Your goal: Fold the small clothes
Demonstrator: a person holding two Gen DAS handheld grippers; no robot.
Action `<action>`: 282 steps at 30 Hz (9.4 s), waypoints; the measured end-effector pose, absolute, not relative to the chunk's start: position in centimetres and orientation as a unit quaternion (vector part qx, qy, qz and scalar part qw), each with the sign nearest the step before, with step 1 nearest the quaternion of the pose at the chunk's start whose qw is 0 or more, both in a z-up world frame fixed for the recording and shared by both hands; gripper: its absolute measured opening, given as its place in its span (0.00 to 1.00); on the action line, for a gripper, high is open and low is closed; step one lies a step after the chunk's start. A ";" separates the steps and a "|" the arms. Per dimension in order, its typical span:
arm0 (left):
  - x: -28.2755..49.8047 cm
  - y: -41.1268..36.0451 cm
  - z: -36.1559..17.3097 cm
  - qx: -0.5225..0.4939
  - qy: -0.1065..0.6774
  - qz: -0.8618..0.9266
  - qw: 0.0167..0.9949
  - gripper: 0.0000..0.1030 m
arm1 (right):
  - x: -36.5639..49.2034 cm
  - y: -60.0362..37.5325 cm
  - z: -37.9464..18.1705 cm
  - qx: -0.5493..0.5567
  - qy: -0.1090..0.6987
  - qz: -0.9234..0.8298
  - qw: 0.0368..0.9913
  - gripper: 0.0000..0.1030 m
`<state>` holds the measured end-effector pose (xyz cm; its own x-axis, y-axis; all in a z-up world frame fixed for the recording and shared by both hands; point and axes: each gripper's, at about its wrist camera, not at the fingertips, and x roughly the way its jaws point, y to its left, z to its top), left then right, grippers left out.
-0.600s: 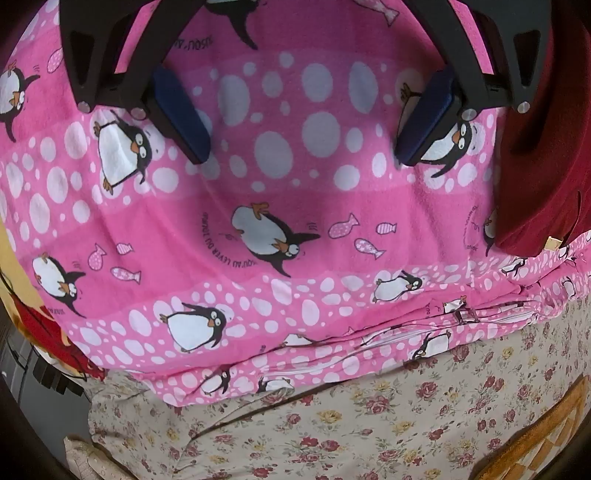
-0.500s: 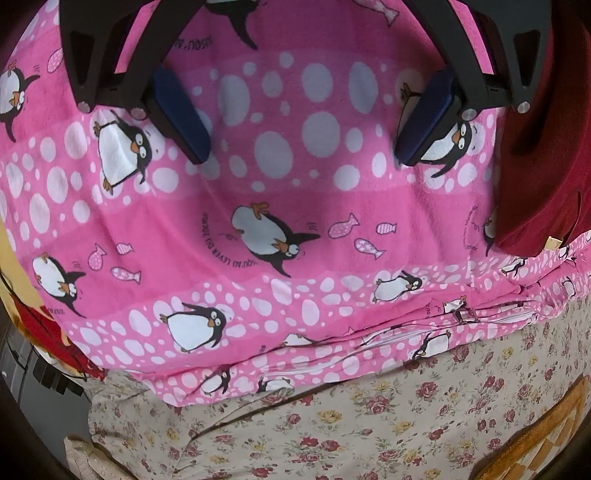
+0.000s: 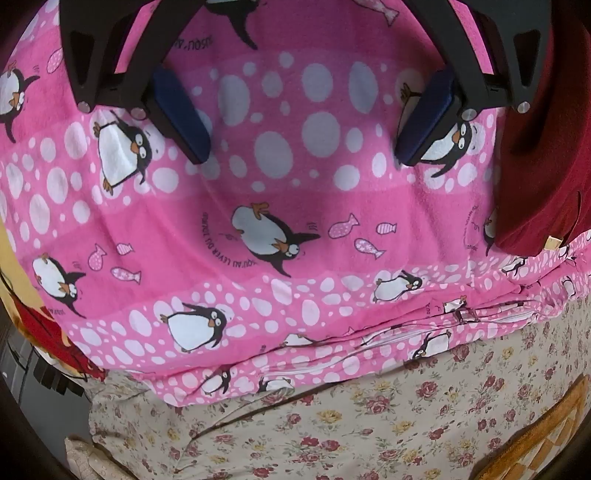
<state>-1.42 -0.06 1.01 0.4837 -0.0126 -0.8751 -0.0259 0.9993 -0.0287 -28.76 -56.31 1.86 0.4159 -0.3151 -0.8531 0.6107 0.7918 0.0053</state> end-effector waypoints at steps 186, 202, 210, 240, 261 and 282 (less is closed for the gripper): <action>-3.9 7.8 20.8 -0.230 0.307 -0.120 0.916 0.00 | -24.4 -27.9 6.6 0.153 0.475 -0.087 0.862 1.00; -9.9 -18.1 16.8 -0.079 0.384 -0.332 0.858 0.00 | -26.6 -33.6 8.4 0.199 0.439 -0.130 0.866 1.00; -10.5 -23.6 8.7 -0.043 0.451 -0.368 0.812 0.00 | -28.3 -38.8 7.9 0.257 0.415 -0.172 0.856 1.00; -8.4 -5.6 4.3 -0.041 0.456 -0.139 0.878 0.23 | -19.6 -38.3 8.9 0.140 0.436 -0.102 0.883 0.05; -7.4 -8.9 7.4 -0.015 0.434 -0.136 0.890 0.23 | -20.2 -42.5 7.6 0.134 0.465 -0.191 0.854 0.05; -7.9 -7.4 6.0 -0.041 0.448 -0.122 0.885 0.26 | -20.7 -42.3 5.9 0.123 0.518 -0.171 0.829 0.59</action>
